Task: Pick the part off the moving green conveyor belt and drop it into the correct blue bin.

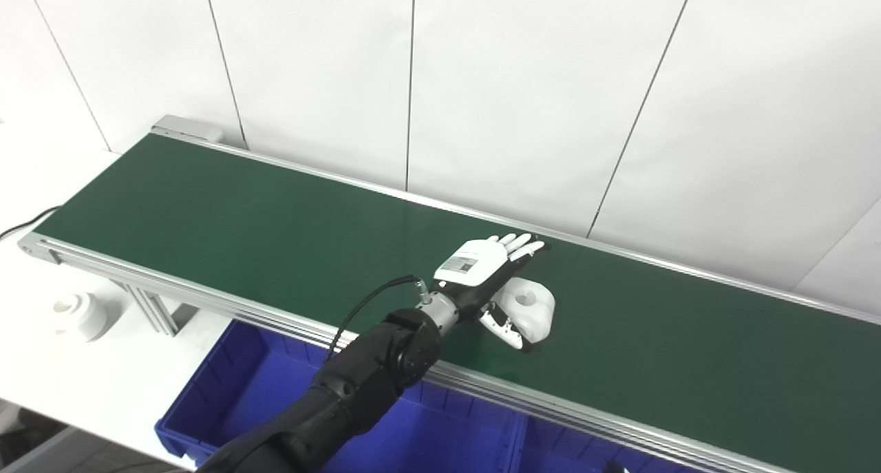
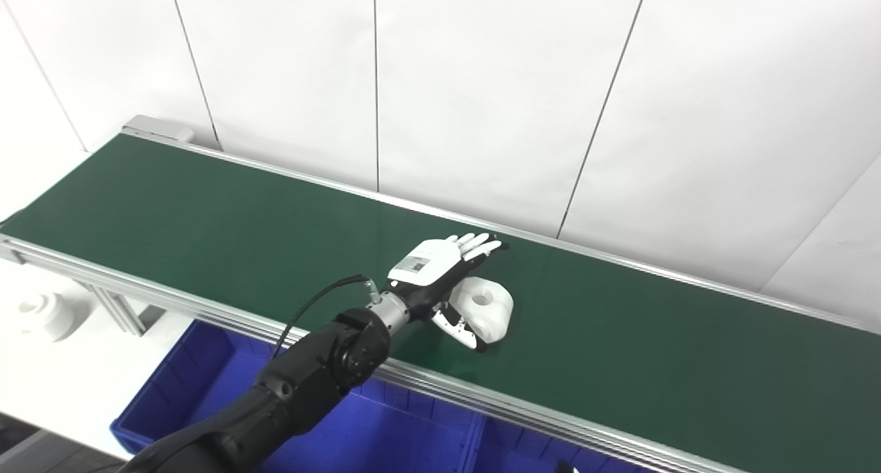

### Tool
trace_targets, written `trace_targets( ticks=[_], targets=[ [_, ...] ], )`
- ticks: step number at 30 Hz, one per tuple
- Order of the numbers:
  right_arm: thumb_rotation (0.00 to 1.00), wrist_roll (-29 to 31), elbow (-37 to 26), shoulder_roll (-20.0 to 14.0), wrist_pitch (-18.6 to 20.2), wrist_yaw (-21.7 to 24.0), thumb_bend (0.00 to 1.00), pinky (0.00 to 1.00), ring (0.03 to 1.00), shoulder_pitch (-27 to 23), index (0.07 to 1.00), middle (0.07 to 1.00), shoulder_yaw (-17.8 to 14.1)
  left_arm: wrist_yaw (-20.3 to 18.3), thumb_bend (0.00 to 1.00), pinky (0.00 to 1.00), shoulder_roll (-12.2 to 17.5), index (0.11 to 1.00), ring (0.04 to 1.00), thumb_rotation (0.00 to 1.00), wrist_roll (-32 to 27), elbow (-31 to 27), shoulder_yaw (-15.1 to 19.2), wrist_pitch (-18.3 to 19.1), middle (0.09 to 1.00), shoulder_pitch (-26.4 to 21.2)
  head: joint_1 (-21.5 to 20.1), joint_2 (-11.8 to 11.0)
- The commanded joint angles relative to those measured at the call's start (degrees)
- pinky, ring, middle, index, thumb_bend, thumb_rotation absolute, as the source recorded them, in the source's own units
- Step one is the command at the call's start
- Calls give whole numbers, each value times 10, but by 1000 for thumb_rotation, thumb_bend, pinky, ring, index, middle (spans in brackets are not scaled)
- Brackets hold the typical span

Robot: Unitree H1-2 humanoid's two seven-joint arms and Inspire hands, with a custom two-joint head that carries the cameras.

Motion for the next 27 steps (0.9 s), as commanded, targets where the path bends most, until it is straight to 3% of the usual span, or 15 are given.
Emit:
trace_targets(
  ticks=[1, 3, 5, 6, 7, 10, 13, 15, 22, 27],
  targets=[
    [672, -11, -19, 1, -28, -15, 983, 775, 849, 1, 893, 870, -1, 44, 640, 915, -13, 866, 930, 65, -2, 19, -1, -15, 916, -37, -1, 2],
    [674, -11, -21, 1, -28, -19, 982, 773, 847, 2, 891, 868, 0, 67, 619, 856, -23, 841, 888, 25, -17, 52, 4, -36, 877, -46, -1, 2],
    [672, -10, -24, 2, -28, -20, 978, 778, 848, 3, 891, 867, 1, 84, 584, 683, -36, 768, 748, 5, -39, 82, 17, -56, 764, -53, -1, 5],
    [668, -7, -26, 2, -28, -19, 980, 781, 849, 4, 891, 867, 0, 93, 547, 567, -42, 693, 642, 2, -46, 93, 21, -63, 599, -56, -2, 6],
    [664, -4, -28, 3, -28, -17, 985, 784, 849, 5, 890, 865, -1, 98, 520, 454, -46, 592, 519, 0, -53, 104, 23, -69, 492, -59, -2, 6],
    [664, -1, -30, 3, -28, -15, 988, 781, 846, 7, 890, 863, -2, 95, 508, 385, -56, 550, 436, 0, -73, 123, 27, -84, 439, -63, -3, 8],
    [675, -4, -32, 3, -28, -18, 993, 775, 842, 8, 890, 862, -3, 82, 507, 407, -62, 537, 446, 0, -89, 133, 27, -100, 437, -63, -5, 9],
    [671, 1, -32, 4, -28, -15, 999, 773, 841, 7, 888, 862, -4, 66, 494, 423, -63, 553, 403, 0, -99, 134, 25, -102, 472, -63, -5, 10],
    [675, 2, -27, 5, -28, -18, 1000, 771, 838, 3, 882, 854, -6, 24, 491, 434, -54, 557, 396, 0, -108, 125, 18, -87, 486, -62, -3, 9],
    [680, -4, -23, 6, -28, -23, 997, 766, 833, 0, 883, 854, -3, 6, 491, 434, -40, 559, 398, 0, -123, 73, 31, -95, 478, -38, -23, 13]
  ],
)
